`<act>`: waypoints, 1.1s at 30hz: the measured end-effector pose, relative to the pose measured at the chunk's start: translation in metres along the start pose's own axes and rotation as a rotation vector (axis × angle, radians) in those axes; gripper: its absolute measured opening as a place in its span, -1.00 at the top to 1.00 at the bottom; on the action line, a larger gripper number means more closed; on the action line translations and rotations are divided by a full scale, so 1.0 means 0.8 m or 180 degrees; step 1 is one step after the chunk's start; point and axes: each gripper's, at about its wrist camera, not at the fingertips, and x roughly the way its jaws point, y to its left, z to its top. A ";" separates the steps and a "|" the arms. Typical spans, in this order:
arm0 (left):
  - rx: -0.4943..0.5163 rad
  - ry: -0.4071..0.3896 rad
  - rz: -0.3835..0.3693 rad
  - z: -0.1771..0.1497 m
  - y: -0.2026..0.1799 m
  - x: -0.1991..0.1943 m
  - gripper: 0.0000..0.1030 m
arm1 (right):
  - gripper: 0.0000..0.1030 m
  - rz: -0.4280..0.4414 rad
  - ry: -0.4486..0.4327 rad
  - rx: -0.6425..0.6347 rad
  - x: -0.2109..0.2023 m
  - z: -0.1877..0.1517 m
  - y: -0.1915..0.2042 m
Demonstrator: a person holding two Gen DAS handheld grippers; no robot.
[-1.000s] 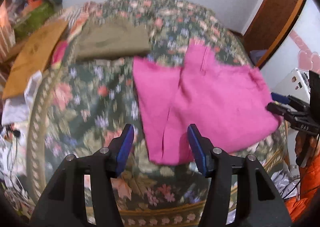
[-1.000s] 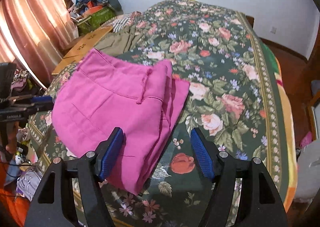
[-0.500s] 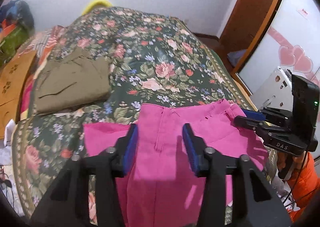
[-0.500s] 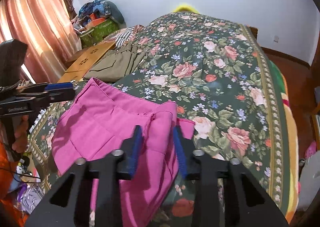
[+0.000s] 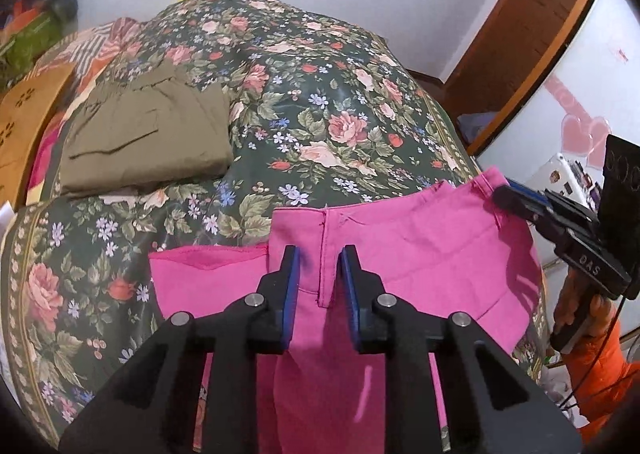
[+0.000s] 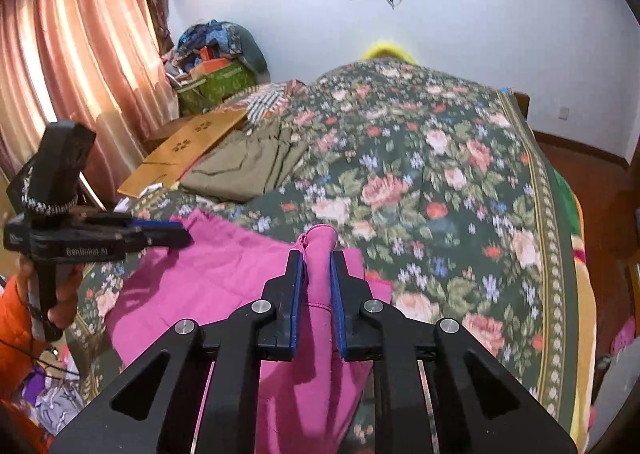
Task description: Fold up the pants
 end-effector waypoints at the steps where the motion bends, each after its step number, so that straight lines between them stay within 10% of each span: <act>1: -0.0034 -0.0005 -0.0004 -0.001 0.003 0.000 0.62 | 0.77 -0.0012 -0.0019 -0.0016 0.003 0.004 0.000; 19: -0.0425 0.0060 0.0217 -0.019 0.039 0.008 0.75 | 0.75 -0.0123 0.0542 -0.0018 0.070 0.000 -0.022; 24: -0.0304 0.0055 0.0340 -0.014 0.031 -0.005 0.70 | 0.41 -0.0128 0.0557 0.0052 0.056 -0.001 -0.026; 33: -0.0160 -0.0149 0.0609 -0.028 0.017 -0.058 -0.22 | 0.03 -0.0229 0.0446 0.0038 0.006 -0.006 -0.023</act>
